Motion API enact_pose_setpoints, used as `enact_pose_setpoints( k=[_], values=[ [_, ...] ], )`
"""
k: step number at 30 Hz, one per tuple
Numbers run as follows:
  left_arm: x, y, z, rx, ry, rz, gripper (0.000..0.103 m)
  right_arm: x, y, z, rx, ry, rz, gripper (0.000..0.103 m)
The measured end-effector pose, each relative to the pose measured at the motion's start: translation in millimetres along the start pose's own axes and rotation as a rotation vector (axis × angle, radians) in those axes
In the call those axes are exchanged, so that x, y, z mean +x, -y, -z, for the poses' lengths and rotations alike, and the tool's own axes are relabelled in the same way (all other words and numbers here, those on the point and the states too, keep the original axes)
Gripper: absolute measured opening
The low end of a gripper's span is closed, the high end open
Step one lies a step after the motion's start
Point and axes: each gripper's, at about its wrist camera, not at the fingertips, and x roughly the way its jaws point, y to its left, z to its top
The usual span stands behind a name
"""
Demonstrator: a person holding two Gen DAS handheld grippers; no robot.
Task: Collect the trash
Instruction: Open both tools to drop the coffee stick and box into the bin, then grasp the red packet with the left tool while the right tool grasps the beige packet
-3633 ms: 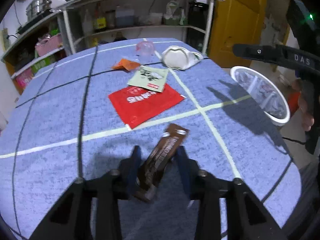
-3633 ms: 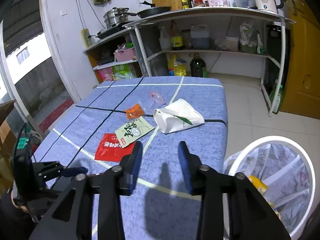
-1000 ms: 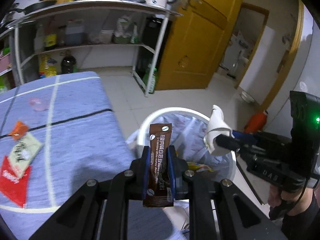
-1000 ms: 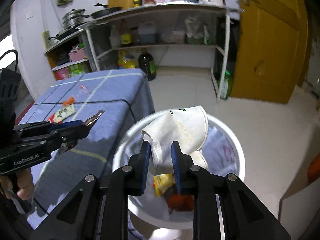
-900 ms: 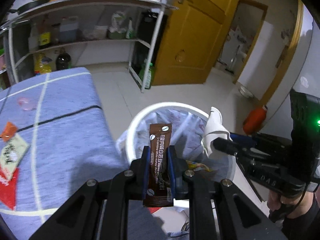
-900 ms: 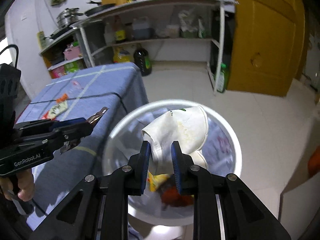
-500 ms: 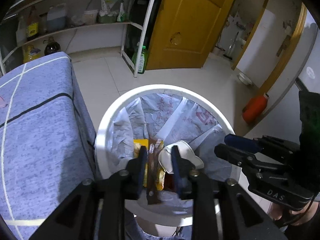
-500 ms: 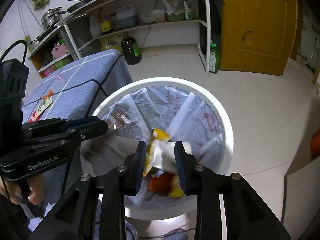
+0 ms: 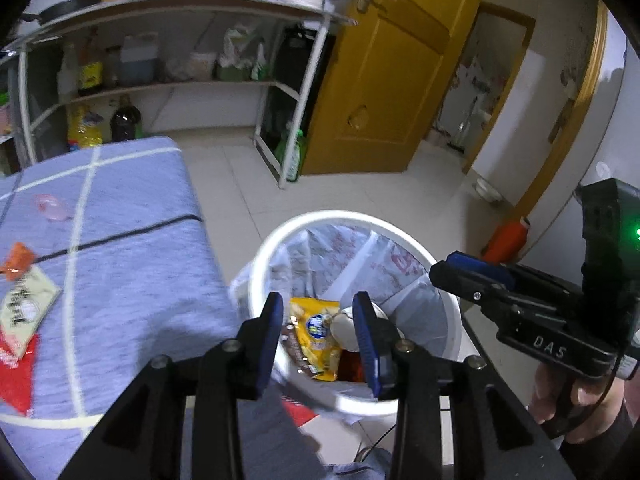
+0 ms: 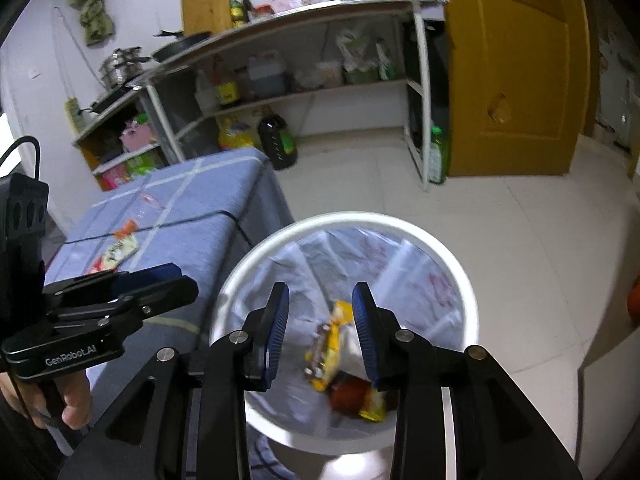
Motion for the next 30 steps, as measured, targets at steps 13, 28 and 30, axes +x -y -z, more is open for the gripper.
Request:
enact_pose_setpoints(
  k=[13, 28, 30],
  values=[
    [-80, -74, 20, -0.053, 0.106, -0.16, 0.038, 8, -85, -14, -0.142, 0.037, -0.137, 0.034],
    [-98, -197, 62, -0.226, 0.055, -0.397, 0.063, 43, -166, -21, -0.261, 0.027, -0.277, 0.043],
    [-91, -205, 65, -0.229, 0.023, -0.406, 0.067, 49, -170, -22, -0.263, 0.023, -0.288, 0.047]
  ],
)
